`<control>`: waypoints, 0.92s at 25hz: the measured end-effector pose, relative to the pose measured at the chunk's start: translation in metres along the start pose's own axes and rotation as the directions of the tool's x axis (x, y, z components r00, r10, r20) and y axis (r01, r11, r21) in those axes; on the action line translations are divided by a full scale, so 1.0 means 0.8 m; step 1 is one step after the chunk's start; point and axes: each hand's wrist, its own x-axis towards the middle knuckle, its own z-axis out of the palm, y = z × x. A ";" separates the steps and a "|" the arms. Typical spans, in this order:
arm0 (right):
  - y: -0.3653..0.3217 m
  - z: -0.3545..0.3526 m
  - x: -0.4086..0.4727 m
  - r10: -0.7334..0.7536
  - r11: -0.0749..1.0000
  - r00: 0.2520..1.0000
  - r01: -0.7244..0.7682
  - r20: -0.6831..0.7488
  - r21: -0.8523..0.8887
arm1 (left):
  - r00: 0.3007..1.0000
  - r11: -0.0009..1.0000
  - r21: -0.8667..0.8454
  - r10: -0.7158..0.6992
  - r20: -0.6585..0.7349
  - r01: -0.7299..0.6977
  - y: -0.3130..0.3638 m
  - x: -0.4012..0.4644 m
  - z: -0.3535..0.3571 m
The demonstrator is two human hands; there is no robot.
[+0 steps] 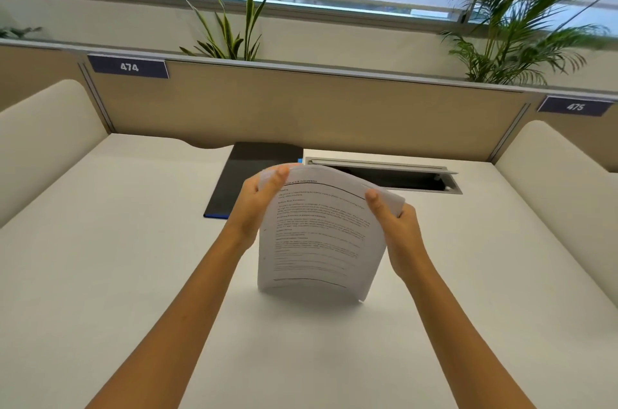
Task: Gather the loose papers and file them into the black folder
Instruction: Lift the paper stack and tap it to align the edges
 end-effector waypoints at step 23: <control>0.096 0.011 0.019 0.185 0.977 0.982 -0.189 0.049 0.100 | 0.958 0.959 -0.015 -0.282 0.045 0.283 -0.122 -0.021 0.009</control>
